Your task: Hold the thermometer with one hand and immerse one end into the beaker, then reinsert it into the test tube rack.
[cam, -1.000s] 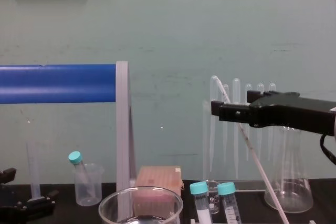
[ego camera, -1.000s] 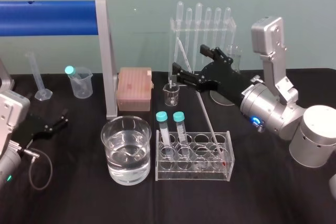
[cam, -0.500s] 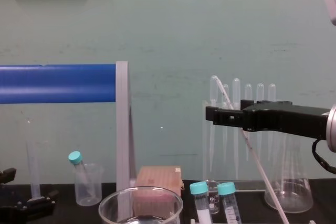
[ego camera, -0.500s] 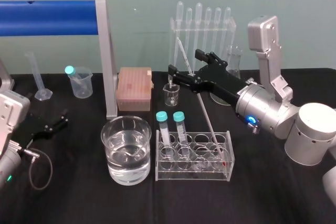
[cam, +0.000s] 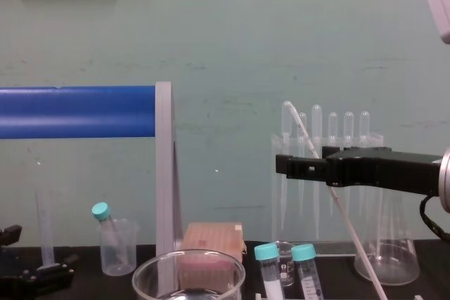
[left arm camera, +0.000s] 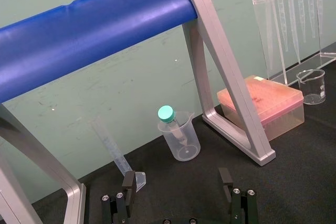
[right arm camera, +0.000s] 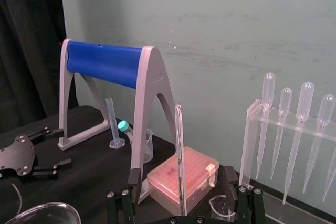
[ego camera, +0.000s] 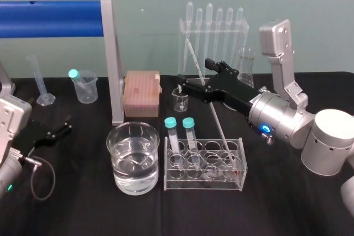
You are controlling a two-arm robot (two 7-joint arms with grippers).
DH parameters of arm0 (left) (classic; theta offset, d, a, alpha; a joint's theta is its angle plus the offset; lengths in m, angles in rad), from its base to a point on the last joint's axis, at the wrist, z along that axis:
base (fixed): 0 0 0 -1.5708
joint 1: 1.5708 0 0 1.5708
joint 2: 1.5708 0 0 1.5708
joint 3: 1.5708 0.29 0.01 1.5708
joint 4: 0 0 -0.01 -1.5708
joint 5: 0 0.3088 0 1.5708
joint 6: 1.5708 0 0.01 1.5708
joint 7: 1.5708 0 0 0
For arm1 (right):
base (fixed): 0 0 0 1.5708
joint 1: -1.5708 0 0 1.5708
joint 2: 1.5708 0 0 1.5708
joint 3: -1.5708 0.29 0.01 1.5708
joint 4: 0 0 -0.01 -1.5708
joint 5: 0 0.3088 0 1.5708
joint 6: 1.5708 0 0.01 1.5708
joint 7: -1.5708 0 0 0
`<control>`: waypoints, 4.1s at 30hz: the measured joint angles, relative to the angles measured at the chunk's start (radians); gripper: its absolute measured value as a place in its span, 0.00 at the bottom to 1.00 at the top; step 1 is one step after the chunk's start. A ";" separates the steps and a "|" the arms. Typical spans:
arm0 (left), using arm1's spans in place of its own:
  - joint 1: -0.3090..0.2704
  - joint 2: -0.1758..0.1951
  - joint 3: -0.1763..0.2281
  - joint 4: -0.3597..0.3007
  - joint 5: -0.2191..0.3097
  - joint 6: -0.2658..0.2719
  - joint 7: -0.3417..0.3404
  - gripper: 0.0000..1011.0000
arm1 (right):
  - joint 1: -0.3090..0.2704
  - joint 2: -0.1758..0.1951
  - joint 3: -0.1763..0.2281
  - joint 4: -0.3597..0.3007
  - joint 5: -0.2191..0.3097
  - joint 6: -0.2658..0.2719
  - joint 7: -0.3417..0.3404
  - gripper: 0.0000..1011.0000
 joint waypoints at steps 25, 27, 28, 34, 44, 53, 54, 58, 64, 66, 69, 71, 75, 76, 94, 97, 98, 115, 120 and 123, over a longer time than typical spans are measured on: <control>0.000 0.000 0.000 0.000 0.000 0.000 0.000 1.00 | -0.004 0.003 -0.003 -0.001 -0.002 0.005 -0.001 0.99; 0.000 0.000 0.000 0.000 0.000 0.000 0.000 1.00 | -0.004 0.003 -0.003 -0.001 -0.002 0.005 -0.001 0.99; 0.000 0.000 0.000 0.000 0.000 0.000 0.000 1.00 | -0.004 0.003 -0.003 -0.001 -0.002 0.004 -0.001 0.99; 0.000 0.000 0.000 0.000 0.000 0.000 0.000 1.00 | -0.004 0.003 -0.003 -0.001 -0.002 0.004 -0.001 0.88; 0.000 0.000 0.000 0.000 0.000 0.000 0.000 1.00 | -0.004 0.003 -0.003 -0.001 -0.002 0.004 -0.001 0.62; 0.000 0.000 0.000 0.000 0.000 0.000 0.000 1.00 | -0.004 0.003 -0.003 -0.001 -0.002 0.004 -0.001 0.30; 0.000 0.000 0.000 0.000 0.000 0.000 0.000 1.00 | -0.004 0.003 -0.003 -0.001 -0.002 0.004 -0.001 0.27; 0.000 0.000 0.000 0.000 0.000 0.000 0.000 1.00 | -0.004 0.003 -0.003 -0.001 -0.002 0.004 -0.001 0.17; 0.000 0.000 0.000 0.000 0.000 0.000 0.000 1.00 | -0.004 0.003 -0.003 -0.001 -0.002 0.004 -0.001 0.06; 0.000 0.000 0.000 0.000 0.000 0.000 0.000 1.00 | -0.004 0.003 -0.003 -0.001 -0.002 0.004 -0.001 0.06; 0.000 0.000 0.000 0.000 0.000 0.000 0.000 1.00 | -0.004 0.003 -0.003 -0.001 -0.002 0.004 -0.001 0.06; 0.000 0.000 0.000 0.000 0.000 0.000 0.000 1.00 | -0.004 0.003 -0.003 -0.001 -0.002 0.004 -0.001 0.06; 0.000 0.000 0.000 0.000 0.000 0.000 0.000 1.00 | -0.004 0.003 -0.003 -0.001 -0.002 0.004 -0.001 0.06; 0.000 0.000 0.000 0.000 0.000 0.000 0.000 1.00 | -0.004 0.003 -0.003 -0.001 -0.002 0.004 -0.001 0.06; 0.000 0.000 0.000 0.000 0.000 0.000 0.000 1.00 | -0.006 -0.007 0.066 -0.035 0.054 -0.054 0.000 0.06; 0.000 0.000 0.000 0.000 0.000 0.000 0.000 1.00 | -0.002 -0.006 0.074 -0.046 0.072 -0.058 0.006 0.06; 0.000 0.000 0.000 0.000 0.000 0.000 0.000 1.00 | 0.000 -0.005 0.077 -0.049 0.077 -0.060 0.008 0.06; 0.000 0.000 0.000 0.000 0.000 0.000 0.000 1.00 | 0.073 -0.062 0.117 0.007 0.205 -0.341 0.146 0.06; 0.000 0.000 0.000 0.000 0.000 0.000 0.000 1.00 | 0.095 -0.097 0.108 0.062 0.237 -0.404 0.190 0.06; 0.000 0.000 0.000 0.000 0.000 0.000 0.000 1.00 | 0.115 -0.114 0.089 0.097 0.244 -0.423 0.215 0.06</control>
